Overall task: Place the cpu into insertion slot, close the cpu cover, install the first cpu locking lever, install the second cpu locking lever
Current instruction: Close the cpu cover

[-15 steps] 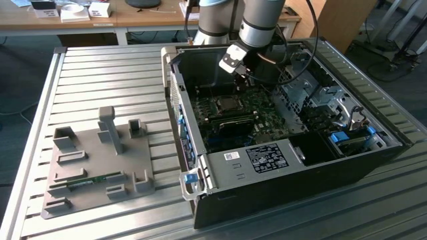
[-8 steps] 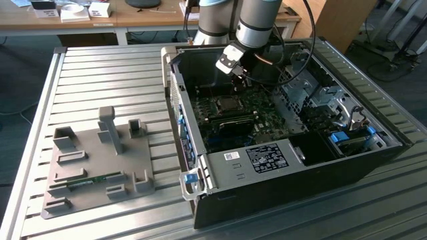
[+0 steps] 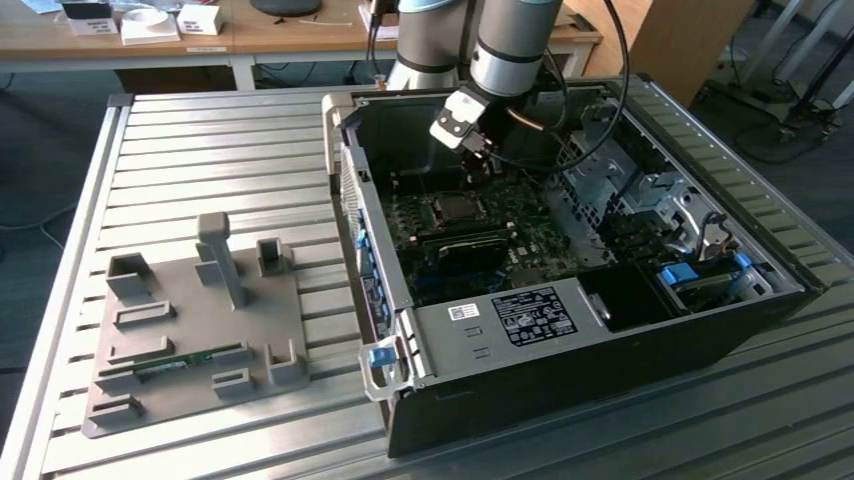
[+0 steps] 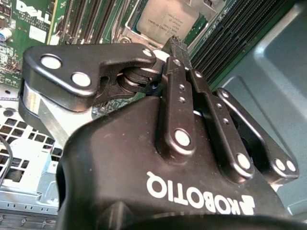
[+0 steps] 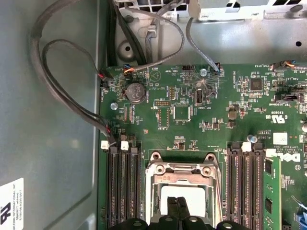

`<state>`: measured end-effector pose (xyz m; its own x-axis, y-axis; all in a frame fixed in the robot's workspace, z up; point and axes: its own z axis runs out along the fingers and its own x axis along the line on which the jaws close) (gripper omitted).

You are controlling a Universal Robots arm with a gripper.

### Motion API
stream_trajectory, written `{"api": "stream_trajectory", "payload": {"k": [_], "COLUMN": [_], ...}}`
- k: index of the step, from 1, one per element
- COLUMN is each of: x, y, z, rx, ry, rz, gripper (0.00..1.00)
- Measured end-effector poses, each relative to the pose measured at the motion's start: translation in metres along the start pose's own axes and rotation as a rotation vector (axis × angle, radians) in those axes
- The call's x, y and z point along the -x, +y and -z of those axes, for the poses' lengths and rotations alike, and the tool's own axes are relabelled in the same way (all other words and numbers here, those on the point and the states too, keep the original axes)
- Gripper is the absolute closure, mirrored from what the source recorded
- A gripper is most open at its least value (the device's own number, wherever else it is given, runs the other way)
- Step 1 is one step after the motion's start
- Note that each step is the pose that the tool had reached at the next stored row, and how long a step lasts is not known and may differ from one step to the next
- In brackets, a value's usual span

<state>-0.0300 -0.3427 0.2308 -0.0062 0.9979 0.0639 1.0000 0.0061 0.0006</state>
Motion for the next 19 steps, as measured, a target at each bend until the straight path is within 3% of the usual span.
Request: {"api": "stream_trajectory", "payload": {"k": [10,19], "x": [0.0002,0.0003], "y": [-0.0017,-0.0016], "z": [-0.0009,-0.0016], "rx": [-0.0006,-0.0094], "ry": [0.0,0.0002], "rz": [0.008,0.148], "gripper": [0.89,0.89]}}
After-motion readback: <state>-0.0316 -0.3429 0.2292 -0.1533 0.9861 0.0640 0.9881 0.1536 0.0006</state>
